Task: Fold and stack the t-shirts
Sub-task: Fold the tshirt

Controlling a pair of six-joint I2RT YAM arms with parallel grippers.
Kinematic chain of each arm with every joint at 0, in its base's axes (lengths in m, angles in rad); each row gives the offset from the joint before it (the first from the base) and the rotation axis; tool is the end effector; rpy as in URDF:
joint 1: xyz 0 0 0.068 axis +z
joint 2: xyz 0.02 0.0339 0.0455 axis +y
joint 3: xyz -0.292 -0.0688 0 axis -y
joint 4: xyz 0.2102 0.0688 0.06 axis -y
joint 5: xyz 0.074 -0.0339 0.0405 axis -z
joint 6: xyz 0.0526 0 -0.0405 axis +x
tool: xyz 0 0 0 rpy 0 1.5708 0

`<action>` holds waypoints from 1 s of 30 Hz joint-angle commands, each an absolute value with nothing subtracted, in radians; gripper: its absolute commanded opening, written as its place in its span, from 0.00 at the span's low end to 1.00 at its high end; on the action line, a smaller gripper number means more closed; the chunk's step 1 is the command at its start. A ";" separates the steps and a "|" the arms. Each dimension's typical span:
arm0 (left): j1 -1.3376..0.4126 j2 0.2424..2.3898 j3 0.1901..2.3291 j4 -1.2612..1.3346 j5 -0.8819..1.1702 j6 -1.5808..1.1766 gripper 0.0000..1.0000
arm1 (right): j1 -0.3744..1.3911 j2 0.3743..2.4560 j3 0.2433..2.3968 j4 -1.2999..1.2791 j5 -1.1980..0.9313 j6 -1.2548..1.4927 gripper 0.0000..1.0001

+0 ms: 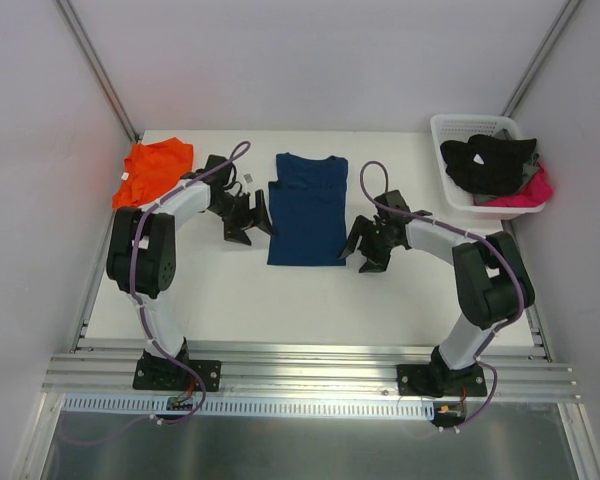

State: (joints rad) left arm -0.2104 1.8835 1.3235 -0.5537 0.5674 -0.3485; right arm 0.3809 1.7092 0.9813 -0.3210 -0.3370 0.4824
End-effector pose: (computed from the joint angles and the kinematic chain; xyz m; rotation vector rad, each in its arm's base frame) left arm 0.3579 -0.1053 0.2243 -0.0036 2.7171 -0.9337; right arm 0.2895 0.1347 0.2005 0.0146 2.7191 0.7232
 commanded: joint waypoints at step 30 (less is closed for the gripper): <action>-0.250 1.963 1.219 -0.459 0.738 -0.511 0.70 | 0.417 1.836 1.071 -0.221 -0.426 0.561 0.58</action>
